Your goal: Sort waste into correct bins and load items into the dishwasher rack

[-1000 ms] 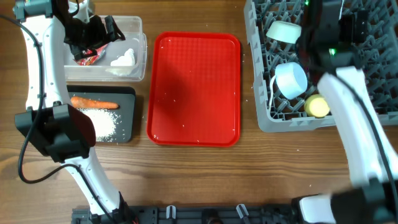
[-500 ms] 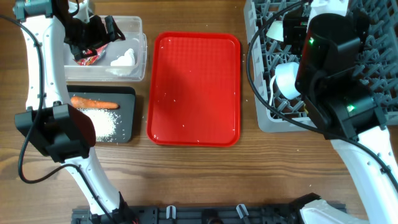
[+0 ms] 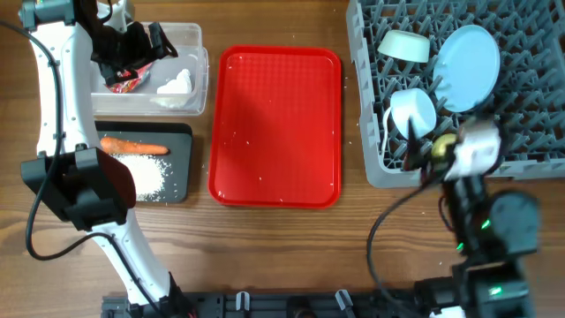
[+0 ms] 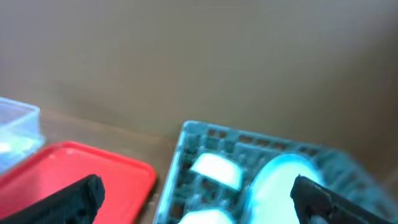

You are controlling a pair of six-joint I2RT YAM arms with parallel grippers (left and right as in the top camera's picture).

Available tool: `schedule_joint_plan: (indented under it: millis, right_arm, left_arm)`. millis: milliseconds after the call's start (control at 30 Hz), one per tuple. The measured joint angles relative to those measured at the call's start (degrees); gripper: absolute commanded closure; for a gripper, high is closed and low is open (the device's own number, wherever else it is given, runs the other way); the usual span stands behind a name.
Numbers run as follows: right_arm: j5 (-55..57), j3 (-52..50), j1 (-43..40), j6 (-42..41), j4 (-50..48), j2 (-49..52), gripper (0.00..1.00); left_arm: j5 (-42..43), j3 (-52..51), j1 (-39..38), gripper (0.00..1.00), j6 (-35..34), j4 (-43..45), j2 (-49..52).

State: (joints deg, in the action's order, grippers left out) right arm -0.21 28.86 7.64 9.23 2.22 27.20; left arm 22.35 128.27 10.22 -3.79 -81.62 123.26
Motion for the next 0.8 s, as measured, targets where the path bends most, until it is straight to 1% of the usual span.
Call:
schedule_joint_plan:
  millis: [33, 133, 300, 433, 800]
  right_arm:
    - [-0.46, -6.32, 0.02, -2.25, -2.16, -3.04, 0.00]
    - [-1.11, -17.75, 0.02, -5.44, -6.19, -10.16, 0.00]
    - [-1.29, -27.74, 0.02, -8.20, -6.93, -22.03, 0.00]
    - [-1.36, -28.50, 0.02, -9.51, -3.04, -26.14, 0.00]
    - [-1.53, -28.50, 0.02, -9.68, -2.38, -26.14, 0.00]
  left_arm:
    - [-0.04, 0.00, 0.02, 0.00, 0.00, 0.02, 0.00]
    - [-0.04, 0.00, 0.02, 0.00, 0.00, 0.04, 0.00]
    - [-0.04, 0.00, 0.02, 0.00, 0.00, 0.02, 0.00]
    - [-0.02, 0.00, 0.02, 0.00, 0.00, 0.04, 0.00]
    - [-0.04, 0.00, 0.02, 0.00, 0.00, 0.04, 0.00]
